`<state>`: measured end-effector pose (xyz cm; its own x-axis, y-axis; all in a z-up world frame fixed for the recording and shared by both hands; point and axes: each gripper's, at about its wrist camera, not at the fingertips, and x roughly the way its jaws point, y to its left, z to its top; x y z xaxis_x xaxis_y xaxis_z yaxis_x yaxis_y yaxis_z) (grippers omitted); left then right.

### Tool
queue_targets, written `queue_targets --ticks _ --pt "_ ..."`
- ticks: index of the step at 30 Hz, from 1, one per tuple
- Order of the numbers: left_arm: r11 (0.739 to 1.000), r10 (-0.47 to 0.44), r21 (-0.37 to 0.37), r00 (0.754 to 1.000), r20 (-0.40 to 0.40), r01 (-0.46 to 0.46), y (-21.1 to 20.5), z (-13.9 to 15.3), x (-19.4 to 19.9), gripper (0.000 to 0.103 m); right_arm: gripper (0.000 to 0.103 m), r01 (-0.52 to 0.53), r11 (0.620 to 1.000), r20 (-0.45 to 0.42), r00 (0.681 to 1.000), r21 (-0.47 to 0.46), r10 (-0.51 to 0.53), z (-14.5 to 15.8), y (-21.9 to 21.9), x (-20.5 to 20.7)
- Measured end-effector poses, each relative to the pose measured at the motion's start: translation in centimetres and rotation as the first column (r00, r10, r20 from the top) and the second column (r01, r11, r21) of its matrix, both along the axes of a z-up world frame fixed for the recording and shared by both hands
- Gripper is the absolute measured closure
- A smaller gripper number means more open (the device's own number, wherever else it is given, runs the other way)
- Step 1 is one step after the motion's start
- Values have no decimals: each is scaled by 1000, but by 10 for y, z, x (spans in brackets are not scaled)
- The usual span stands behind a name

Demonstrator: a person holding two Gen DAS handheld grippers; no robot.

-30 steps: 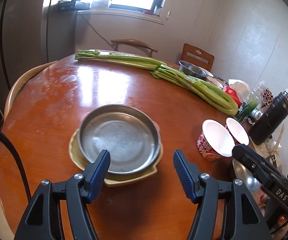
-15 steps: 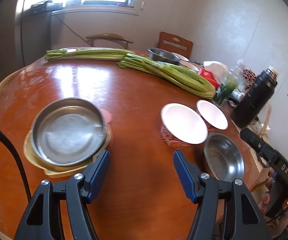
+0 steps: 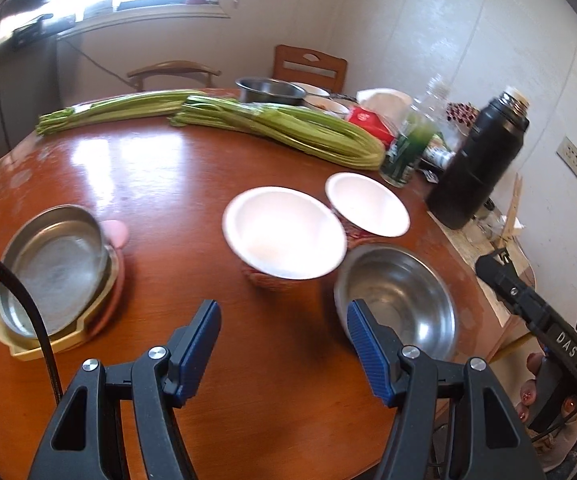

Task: Organize plates and bowls
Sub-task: 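Move the left tool away from the stack toward the large steel bowl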

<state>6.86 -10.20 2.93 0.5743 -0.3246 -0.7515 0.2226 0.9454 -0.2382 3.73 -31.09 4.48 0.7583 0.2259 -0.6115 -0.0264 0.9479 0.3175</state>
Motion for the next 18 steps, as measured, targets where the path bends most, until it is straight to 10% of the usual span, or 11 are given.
queue_targets --ticks 18 --pt "994 -98 37 990 -99 102 -56 -40 22 38 39 -18 999 -134 991 -36 13 -47 -18 18"
